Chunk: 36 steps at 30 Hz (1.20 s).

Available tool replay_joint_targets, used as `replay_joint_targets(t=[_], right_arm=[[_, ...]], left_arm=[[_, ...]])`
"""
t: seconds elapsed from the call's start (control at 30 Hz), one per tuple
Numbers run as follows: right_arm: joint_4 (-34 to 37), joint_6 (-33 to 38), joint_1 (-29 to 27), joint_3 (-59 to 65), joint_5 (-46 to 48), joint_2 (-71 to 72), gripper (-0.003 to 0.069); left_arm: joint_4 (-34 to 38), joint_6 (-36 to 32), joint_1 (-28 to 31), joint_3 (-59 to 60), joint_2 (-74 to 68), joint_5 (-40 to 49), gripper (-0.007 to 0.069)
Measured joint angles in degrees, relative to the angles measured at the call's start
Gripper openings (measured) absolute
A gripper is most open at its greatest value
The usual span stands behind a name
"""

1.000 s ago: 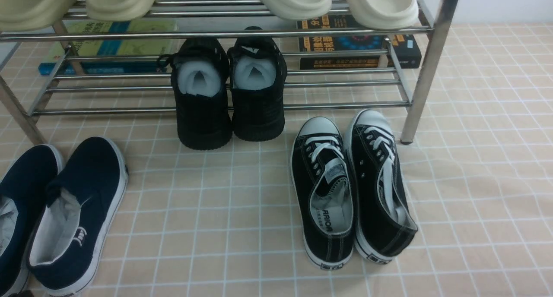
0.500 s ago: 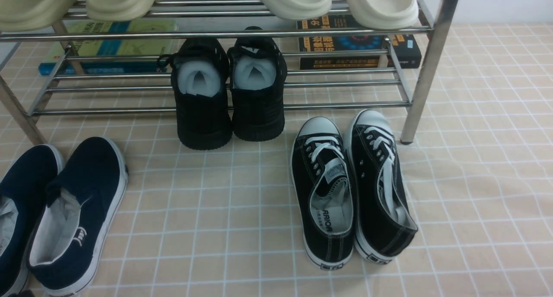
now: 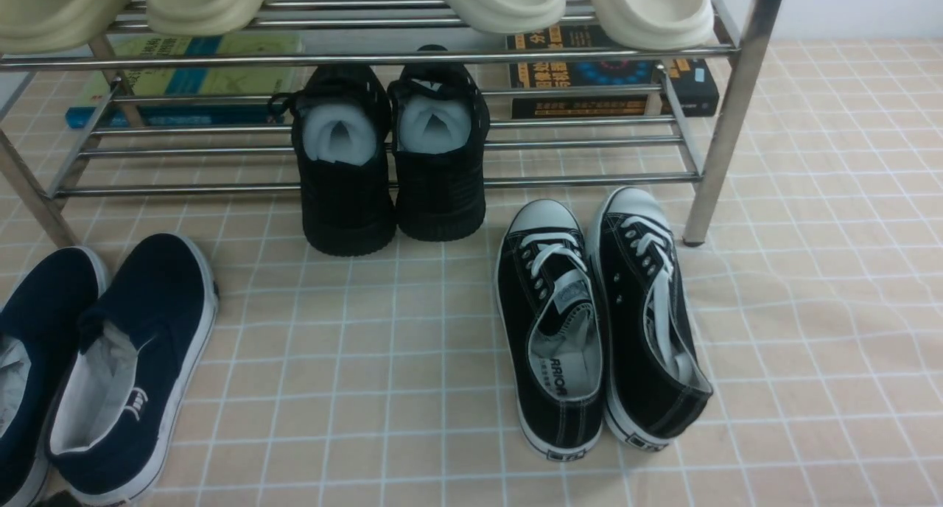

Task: Take the shoes off the shelf from the light coffee tablecloth by hand.
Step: 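Grasp a shoe standing on the lower shelf of the shoe rack with the left gripper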

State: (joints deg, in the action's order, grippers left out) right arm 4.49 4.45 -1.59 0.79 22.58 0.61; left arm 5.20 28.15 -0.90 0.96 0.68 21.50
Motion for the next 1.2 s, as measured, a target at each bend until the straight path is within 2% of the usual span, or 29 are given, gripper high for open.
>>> replay_joint_targets(t=[0.1,0.17,0.3,0.43,0.57,0.77,0.97,1.0,1.1,1.2], right_arm=[[0.00,0.00,0.00,0.00,0.00,0.00,0.0241],[0.00,0.00,0.00,0.00,0.00,0.00,0.0241],[0.00,0.00,0.00,0.00,0.00,0.00,0.0241],[0.00,0.00,0.00,0.00,0.00,0.00,0.0241],[0.00,0.00,0.00,0.00,0.00,0.00,0.0241],[0.00,0.00,0.00,0.00,0.00,0.00,0.0241],[0.00,0.00,0.00,0.00,0.00,0.00,0.0241],[0.00,0.00,0.00,0.00,0.00,0.00,0.0241],[0.00,0.00,0.00,0.00,0.00,0.00,0.0241],[0.00,0.00,0.00,0.00,0.00,0.00,0.0241]], left_arm=[[11.13,10.36,0.00,0.23,0.00,-0.28,0.0144],[16.07,15.63,0.00,0.34,0.00,-0.48,0.0146],[18.87,19.15,0.00,0.48,0.00,-0.74,0.0146],[16.86,19.14,0.00,0.54,0.00,-2.81,0.0149],[14.02,16.38,0.00,-1.16,0.00,-3.26,0.0128],[8.42,8.23,0.00,-16.24,-5.38,4.22,0.0004],[-2.09,4.59,0.00,-31.91,-24.50,22.41,0.0001],[-2.09,4.45,0.00,-32.38,-25.24,23.00,0.0001],[-6.01,-1.81,0.00,-41.57,-38.85,31.09,0.0001],[-5.20,-8.20,0.00,-48.54,-46.73,34.34,0.0004]])
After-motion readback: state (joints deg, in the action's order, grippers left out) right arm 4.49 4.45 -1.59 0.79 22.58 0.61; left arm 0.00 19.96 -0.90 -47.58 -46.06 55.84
